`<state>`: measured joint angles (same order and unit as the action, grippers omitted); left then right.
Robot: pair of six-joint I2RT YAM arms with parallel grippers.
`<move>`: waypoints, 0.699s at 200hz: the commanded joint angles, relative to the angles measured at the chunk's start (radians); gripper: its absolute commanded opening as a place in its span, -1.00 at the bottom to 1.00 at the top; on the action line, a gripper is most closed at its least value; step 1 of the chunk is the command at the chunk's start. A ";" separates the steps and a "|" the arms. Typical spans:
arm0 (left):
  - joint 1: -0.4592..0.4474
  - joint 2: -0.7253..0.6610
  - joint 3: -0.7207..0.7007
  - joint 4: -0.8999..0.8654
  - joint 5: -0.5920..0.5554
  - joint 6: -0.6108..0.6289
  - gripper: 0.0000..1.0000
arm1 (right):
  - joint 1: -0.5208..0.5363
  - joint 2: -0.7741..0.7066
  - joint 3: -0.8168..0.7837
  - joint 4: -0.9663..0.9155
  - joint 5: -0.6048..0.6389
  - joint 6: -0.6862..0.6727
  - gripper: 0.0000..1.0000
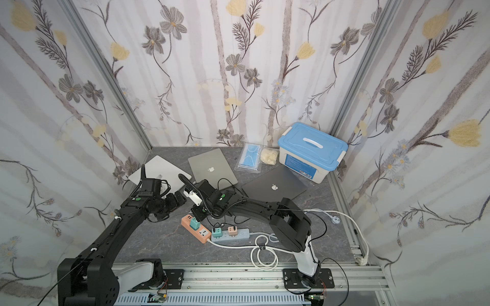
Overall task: Unplug the laptop charger
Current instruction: Remove the charging cable from the plug.
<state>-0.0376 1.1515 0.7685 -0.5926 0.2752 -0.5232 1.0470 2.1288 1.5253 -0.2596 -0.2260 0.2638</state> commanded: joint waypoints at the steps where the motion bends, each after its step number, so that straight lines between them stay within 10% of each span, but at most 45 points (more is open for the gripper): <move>1: 0.001 -0.036 -0.037 0.004 0.085 -0.025 1.00 | 0.001 0.008 0.007 0.070 -0.029 0.013 -1.00; 140: -0.061 -0.460 -0.298 -0.088 0.058 -0.352 0.96 | 0.011 0.006 -0.010 0.108 -0.035 0.072 -1.00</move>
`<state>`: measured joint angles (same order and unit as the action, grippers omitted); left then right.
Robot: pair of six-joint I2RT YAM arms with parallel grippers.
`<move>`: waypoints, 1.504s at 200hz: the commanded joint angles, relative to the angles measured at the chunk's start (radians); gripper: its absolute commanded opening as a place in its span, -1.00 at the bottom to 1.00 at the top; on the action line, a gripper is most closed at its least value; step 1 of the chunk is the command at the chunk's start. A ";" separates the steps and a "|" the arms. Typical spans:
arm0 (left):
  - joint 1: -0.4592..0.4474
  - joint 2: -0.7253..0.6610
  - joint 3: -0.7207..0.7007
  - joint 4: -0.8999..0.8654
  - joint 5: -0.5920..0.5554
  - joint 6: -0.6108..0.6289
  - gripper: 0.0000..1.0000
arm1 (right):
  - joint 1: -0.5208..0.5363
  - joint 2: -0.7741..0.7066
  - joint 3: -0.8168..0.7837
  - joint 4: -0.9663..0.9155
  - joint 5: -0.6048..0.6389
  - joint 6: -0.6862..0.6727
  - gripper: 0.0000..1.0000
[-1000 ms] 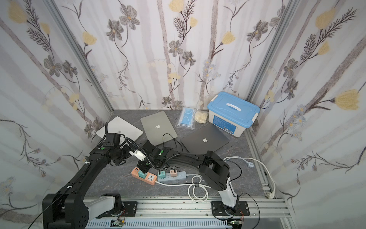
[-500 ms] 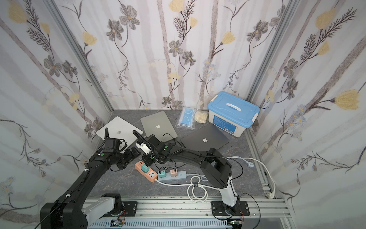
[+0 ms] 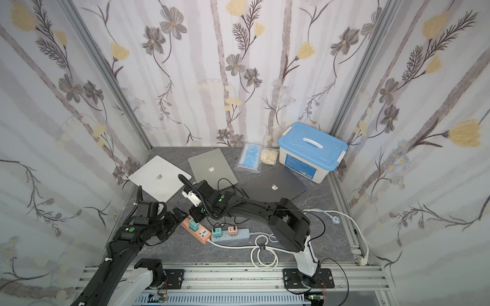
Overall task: Unplug the laptop charger
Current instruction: Remove the charging cable from the plug, then place the charging cable at the center of the board.
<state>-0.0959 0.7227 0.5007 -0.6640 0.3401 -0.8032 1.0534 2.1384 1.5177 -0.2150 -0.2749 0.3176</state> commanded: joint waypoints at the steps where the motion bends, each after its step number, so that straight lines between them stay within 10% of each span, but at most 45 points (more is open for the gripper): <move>1: -0.003 -0.031 -0.033 -0.017 -0.005 -0.073 0.96 | 0.005 -0.004 -0.002 0.064 0.012 0.018 -1.00; 301: -0.186 -0.010 -0.054 0.022 -0.149 -0.127 0.88 | -0.039 0.119 0.160 -0.027 -0.004 -0.014 -1.00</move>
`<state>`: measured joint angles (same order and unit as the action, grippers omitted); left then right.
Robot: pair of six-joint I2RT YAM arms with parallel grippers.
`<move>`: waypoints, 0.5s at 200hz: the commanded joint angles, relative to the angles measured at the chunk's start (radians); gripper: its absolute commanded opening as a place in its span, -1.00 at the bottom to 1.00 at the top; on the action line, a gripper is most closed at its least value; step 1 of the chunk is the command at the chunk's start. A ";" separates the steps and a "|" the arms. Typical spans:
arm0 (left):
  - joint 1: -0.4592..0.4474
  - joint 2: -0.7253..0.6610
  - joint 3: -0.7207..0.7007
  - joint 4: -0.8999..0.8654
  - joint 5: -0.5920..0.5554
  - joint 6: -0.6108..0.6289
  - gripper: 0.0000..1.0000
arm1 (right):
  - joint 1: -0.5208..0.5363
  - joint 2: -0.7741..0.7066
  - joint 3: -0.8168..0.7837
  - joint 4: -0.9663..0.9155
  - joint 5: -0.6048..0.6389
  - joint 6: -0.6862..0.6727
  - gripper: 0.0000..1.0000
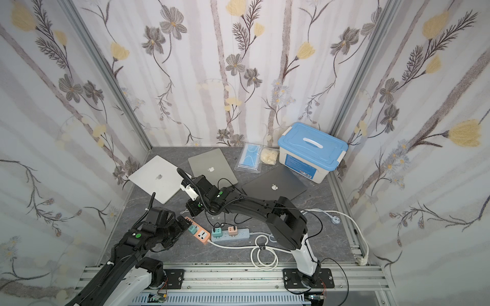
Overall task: Unplug the laptop charger
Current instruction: Place the charging cable at the center of the board.
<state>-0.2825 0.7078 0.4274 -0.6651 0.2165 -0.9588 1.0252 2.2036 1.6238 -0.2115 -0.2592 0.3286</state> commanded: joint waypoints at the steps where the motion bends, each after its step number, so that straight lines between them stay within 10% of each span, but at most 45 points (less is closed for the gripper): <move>1: 0.001 0.005 0.020 0.025 -0.025 0.029 0.88 | -0.012 0.057 0.057 -0.033 -0.019 -0.027 -1.00; 100: 0.025 0.049 0.098 0.053 -0.024 0.131 0.93 | -0.052 0.252 0.209 -0.150 0.003 -0.045 -0.96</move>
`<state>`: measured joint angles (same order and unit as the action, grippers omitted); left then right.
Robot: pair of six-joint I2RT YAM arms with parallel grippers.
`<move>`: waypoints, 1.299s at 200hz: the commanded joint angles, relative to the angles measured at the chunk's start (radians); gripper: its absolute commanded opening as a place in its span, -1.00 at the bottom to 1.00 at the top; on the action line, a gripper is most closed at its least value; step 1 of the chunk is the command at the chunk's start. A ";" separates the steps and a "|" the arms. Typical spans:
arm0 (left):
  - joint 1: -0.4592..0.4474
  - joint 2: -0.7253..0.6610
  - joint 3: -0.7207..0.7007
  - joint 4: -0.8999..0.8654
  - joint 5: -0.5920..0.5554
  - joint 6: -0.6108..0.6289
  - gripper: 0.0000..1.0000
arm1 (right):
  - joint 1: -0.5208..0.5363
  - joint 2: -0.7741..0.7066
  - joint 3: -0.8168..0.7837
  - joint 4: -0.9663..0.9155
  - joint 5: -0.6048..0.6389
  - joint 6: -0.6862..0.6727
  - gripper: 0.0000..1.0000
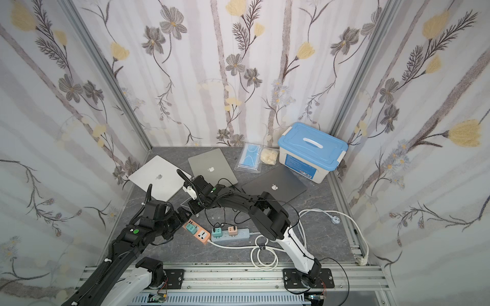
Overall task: Unplug the laptop charger
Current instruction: Place the charging cable at the center of the board.
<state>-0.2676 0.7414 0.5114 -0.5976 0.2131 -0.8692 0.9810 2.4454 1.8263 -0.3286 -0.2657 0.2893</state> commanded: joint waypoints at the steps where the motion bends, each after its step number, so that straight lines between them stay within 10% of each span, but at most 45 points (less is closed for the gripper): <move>1: 0.011 0.017 0.014 -0.016 -0.022 0.043 0.93 | -0.008 0.010 0.006 -0.033 0.009 -0.006 -0.95; 160: 0.113 0.245 0.020 0.052 -0.054 0.131 0.73 | 0.066 -0.322 -0.259 0.011 0.050 -0.069 0.18; 260: 0.139 0.314 0.032 0.070 -0.068 0.184 0.46 | 0.148 -0.221 -0.258 0.110 -0.035 -0.068 0.31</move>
<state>-0.1364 1.0519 0.5453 -0.5453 0.1673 -0.7033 1.1255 2.2021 1.5387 -0.2657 -0.2844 0.2302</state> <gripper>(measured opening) 0.732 0.653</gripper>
